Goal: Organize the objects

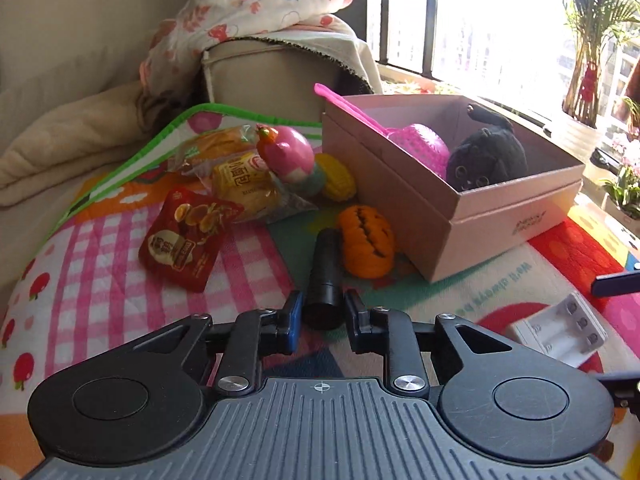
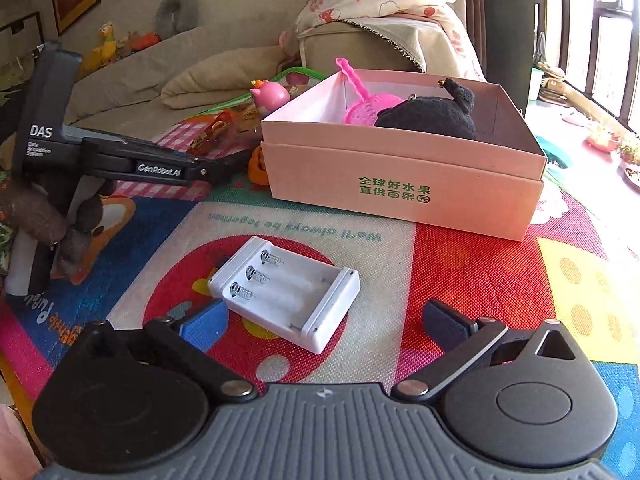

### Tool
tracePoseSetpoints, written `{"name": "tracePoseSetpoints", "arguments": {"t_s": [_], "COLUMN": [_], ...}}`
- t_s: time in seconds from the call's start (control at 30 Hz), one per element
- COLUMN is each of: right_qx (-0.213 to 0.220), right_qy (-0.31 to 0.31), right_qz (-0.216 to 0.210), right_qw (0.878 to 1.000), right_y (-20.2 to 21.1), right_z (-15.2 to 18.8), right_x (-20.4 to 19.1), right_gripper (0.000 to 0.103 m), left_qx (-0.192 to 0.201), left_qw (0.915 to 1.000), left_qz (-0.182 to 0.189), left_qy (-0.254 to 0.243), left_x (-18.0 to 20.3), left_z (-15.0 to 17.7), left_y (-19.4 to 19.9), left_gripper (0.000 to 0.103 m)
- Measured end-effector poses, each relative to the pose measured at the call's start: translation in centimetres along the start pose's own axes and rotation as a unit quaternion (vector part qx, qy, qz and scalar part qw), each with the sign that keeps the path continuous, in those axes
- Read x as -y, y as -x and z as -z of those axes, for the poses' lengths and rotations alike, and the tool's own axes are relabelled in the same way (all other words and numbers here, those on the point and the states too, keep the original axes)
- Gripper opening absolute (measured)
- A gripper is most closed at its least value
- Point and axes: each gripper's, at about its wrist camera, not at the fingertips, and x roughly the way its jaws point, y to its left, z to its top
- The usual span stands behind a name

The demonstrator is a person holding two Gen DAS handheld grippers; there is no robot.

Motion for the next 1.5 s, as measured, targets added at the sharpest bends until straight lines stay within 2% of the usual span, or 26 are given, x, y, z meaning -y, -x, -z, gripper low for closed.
{"name": "tracePoseSetpoints", "arguments": {"t_s": [0.07, 0.17, 0.23, 0.37, 0.5, 0.57, 0.7, 0.9, 0.97, 1.0, 1.13, 1.27, 1.33, 1.4, 1.47, 1.5], "right_qx": [0.002, 0.005, 0.008, -0.008, -0.016, -0.018, -0.019, -0.023, -0.016, -0.016, -0.002, 0.018, 0.035, 0.054, 0.073, 0.082], "right_qy": [-0.001, -0.006, -0.006, -0.001, 0.029, 0.013, -0.03, 0.0, 0.013, 0.019, 0.05, 0.066, 0.066, 0.057, 0.044, 0.038], "right_qz": [-0.002, -0.002, 0.0, 0.008, 0.03, 0.031, 0.004, 0.059, 0.053, 0.054, 0.071, 0.076, 0.081, 0.085, 0.091, 0.095], "right_qw": [1.0, 1.0, 1.0, 1.0, 0.999, 0.999, 0.999, 0.998, 0.998, 0.998, 0.996, 0.995, 0.994, 0.993, 0.992, 0.991], "right_y": [0.1, 0.2, 0.3, 0.3, 0.0, 0.1, -0.3, -2.1, -1.6, -1.4, 0.2, 2.3, 3.6, 4.8, 5.9, 6.4], "right_z": [0.1, 0.3, 0.6, 0.4, 0.5, 0.3, -0.9, -1.8, -1.7, -1.7, -0.9, -0.6, -0.6, -1.1, -1.7, -2.0], "right_x": [0.0, 0.1, 0.0, -0.3, -1.5, -1.8, -2.3, -4.5, -4.6, -4.7, -4.8, -4.5, -4.0, -3.0, -2.0, -1.5], "right_gripper": [0.103, 0.103, 0.103, 0.103, 0.103, 0.103, 0.103, 0.101, 0.089, 0.088, 0.088, 0.088, 0.088, 0.088, 0.088, 0.088], "left_qx": [-0.016, -0.015, -0.003, 0.008, -0.003, 0.001, 0.006, 0.01, 0.015, 0.017, 0.023, 0.028, 0.033, 0.045, 0.066, 0.077], "left_qw": [0.9998, 0.9998, 1.0, 0.9998, 0.9997, 0.9996, 0.9998, 0.9998, 0.9997, 0.9997, 0.9993, 0.9993, 0.9993, 0.9986, 0.9973, 0.9967], "left_qz": [0.009, 0.011, -0.001, -0.014, -0.026, -0.028, -0.016, -0.013, -0.013, -0.012, -0.012, -0.02, -0.011, 0.007, 0.018, 0.019], "left_qy": [-0.005, -0.004, 0.006, 0.012, -0.001, -0.004, 0.002, 0.012, 0.012, 0.016, 0.026, 0.011, 0.014, 0.026, 0.024, 0.019], "left_x": [0.5, 0.8, 0.9, 1.2, 2.1, 2.4, 2.3, 2.3, 2.3, 2.2, 2.1, 2.6, 2.7, 2.5, 2.7, 2.9], "left_z": [1.5, 2.5, 2.6, 1.3, 0.5, 0.7, 1.8, 2.9, 3.1, 3.1, 3.2, 3.3, 3.1, 2.0, -0.4, -1.5], "left_y": [1.5, 2.9, 3.2, 2.0, 0.0, 0.1, 1.0, 2.3, 2.4, 2.4, 2.2, 2.5, 3.1, 4.0, 5.0, 5.4], "left_gripper": [0.026, 0.026, 0.027, 0.027, 0.027, 0.026, 0.026, 0.025, 0.025, 0.026, 0.026, 0.025, 0.025, 0.024, 0.023, 0.012]}}
